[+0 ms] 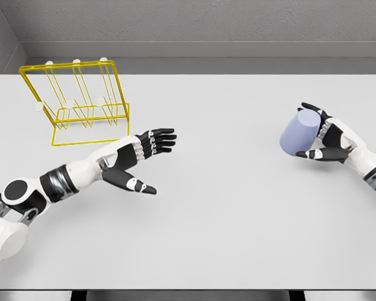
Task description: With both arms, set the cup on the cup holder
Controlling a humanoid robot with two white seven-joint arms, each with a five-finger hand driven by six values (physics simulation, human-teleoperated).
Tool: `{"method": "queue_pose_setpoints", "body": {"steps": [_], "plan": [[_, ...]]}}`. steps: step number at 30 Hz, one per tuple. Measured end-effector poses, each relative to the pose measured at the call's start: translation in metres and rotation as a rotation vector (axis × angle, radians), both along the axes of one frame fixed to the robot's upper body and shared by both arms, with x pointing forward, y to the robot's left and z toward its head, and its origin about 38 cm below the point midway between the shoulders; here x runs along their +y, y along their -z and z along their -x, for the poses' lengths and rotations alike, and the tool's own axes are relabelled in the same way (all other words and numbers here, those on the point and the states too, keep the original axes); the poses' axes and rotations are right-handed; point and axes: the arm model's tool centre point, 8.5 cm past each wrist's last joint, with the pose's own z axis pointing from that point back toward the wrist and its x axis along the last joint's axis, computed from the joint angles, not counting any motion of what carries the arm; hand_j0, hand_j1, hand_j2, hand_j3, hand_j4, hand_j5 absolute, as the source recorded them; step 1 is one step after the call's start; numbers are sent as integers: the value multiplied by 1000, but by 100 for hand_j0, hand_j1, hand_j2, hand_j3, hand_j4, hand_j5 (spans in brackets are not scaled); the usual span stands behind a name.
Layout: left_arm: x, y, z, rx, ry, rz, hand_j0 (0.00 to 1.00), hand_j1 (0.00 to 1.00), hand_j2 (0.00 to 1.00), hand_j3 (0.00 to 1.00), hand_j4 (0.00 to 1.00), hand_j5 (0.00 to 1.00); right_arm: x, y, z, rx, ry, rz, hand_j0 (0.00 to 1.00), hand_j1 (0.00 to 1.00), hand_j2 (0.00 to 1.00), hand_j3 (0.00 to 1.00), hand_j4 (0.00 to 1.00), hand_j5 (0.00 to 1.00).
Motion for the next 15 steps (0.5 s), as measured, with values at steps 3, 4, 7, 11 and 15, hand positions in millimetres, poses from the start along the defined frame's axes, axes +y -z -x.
{"method": "queue_pose_setpoints", "body": {"steps": [3,4,7,11,15], "plan": [[0,0,0,1,0,0,100,100,100,100,100,100,4,0,-2,2,-5,-8,100,100,100,100,100,100],[0,0,0,1,0,0,100,100,100,100,100,100,4,0,-2,2,-5,-12,100,100,100,100,100,100],[0,0,0,1,0,-1,100,100,100,100,100,100,5,0,-2,6,-3,-14,84,84,84,84,84,84],[0,0,0,1,-1,-2,100,100,100,100,100,100,3,0,-4,6,0,-7,72,72,72,72,72,72],[1,0,0,2,-1,-2,100,100,100,100,100,100,2,0,-4,5,5,-8,70,70,70,70,70,70]]}}
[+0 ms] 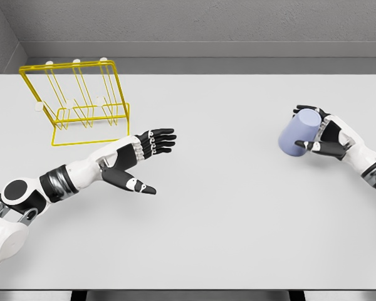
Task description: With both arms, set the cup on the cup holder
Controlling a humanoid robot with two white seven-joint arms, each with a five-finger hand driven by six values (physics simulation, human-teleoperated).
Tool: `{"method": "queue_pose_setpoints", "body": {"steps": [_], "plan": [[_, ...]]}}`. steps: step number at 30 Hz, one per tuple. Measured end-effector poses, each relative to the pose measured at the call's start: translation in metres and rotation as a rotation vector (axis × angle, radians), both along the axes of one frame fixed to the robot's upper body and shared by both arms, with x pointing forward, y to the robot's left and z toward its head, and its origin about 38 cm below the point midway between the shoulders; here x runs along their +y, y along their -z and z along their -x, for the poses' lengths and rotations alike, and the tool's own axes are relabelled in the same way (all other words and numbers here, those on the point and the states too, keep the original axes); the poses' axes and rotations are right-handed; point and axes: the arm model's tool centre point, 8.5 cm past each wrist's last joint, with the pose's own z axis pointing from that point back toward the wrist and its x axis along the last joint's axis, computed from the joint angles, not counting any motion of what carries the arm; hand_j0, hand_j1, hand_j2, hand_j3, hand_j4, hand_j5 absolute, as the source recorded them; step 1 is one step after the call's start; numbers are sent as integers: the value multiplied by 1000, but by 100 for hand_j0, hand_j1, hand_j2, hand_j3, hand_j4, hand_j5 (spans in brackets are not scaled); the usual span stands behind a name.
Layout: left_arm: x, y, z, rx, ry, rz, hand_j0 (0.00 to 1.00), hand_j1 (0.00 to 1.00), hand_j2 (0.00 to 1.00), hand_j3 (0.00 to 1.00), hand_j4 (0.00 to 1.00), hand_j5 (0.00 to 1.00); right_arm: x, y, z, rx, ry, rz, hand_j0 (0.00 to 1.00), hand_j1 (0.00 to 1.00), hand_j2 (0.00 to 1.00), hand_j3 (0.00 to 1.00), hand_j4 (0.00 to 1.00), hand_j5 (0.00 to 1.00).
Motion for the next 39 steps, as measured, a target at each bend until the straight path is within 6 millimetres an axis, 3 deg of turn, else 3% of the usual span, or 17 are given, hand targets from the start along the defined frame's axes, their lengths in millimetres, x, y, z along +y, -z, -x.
{"method": "queue_pose_setpoints", "body": {"steps": [20,39], "plan": [[0,-1,-1,-5,0,-1,100,100,100,100,100,100,10,-27,-14,-73,-42,16,71,71,71,71,71,71],[1,-1,-1,-4,0,-3,100,100,100,100,100,100,46,-40,-18,-129,-124,-29,71,71,71,71,71,71]]}}
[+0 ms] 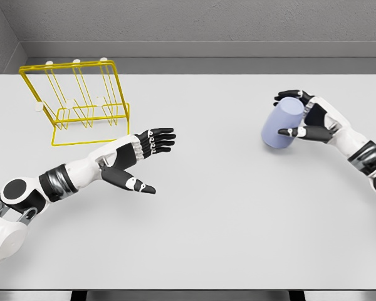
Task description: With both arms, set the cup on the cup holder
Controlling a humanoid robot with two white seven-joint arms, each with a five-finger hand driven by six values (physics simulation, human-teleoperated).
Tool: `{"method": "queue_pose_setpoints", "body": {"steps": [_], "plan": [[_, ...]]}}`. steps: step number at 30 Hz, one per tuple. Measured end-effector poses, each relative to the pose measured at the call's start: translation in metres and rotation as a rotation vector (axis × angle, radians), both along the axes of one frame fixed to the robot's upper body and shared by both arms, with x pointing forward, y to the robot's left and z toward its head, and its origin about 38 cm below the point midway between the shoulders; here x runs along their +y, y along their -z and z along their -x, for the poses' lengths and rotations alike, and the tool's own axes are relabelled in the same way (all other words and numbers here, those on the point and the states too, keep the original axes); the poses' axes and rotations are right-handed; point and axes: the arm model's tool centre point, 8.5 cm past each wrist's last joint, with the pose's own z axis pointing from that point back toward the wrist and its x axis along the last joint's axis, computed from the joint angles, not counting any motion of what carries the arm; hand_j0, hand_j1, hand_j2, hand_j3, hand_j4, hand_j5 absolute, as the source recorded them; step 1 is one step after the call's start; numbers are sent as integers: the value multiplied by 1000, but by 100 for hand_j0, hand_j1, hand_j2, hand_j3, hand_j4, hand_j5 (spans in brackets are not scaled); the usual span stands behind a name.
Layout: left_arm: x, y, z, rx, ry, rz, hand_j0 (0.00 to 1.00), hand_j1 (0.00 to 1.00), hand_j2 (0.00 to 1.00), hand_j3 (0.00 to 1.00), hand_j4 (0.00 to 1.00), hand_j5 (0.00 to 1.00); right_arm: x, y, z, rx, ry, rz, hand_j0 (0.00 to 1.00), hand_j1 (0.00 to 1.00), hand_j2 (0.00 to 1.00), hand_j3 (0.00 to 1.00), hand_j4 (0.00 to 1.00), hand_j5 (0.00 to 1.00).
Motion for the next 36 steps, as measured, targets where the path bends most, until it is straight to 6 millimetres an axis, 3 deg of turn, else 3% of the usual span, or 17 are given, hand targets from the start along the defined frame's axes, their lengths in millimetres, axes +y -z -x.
{"method": "queue_pose_setpoints", "body": {"steps": [36], "plan": [[1,3,2,3,-1,-1,100,100,100,100,100,100,105,10,1,-26,-190,-99,71,71,71,71,71,71]]}}
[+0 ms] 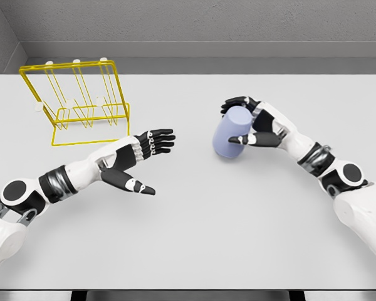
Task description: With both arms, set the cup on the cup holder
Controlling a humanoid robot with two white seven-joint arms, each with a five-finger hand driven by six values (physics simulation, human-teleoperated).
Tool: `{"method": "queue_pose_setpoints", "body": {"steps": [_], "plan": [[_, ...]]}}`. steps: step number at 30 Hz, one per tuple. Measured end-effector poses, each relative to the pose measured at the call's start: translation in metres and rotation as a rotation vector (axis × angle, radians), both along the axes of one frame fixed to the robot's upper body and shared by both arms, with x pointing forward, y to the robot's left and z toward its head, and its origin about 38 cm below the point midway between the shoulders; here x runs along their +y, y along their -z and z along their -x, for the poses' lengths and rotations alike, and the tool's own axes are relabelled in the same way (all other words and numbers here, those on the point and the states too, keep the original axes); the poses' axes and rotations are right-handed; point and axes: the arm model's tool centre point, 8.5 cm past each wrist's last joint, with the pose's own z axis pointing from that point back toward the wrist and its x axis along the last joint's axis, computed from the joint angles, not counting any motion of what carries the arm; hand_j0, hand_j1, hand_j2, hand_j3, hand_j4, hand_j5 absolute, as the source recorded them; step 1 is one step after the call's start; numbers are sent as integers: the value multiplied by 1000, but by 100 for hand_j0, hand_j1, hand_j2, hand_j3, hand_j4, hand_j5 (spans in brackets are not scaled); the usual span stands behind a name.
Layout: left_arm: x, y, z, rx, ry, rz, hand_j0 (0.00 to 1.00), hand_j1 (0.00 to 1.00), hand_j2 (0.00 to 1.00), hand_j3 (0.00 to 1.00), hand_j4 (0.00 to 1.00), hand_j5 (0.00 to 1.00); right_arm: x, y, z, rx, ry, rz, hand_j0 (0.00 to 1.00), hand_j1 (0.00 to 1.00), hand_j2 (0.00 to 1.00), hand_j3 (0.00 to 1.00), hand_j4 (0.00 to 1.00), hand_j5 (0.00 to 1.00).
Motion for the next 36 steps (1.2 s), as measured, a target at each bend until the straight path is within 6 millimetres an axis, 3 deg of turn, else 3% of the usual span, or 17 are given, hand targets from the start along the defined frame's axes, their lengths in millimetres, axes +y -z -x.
{"method": "queue_pose_setpoints", "body": {"steps": [17,26,32,36], "plan": [[4,-1,-2,0,-6,-12,100,100,100,100,100,100,47,11,12,0,-101,-17,71,71,71,71,71,71],[16,-1,-10,-24,-55,-45,100,100,100,100,100,100,55,15,14,9,-113,-18,71,71,71,71,71,71],[11,7,-17,-17,-81,-24,100,100,100,100,100,100,58,18,15,15,-120,-14,72,72,72,72,72,72],[5,13,-21,-3,-97,5,100,100,100,100,100,100,59,20,16,19,-126,-8,80,80,80,80,80,80]]}}
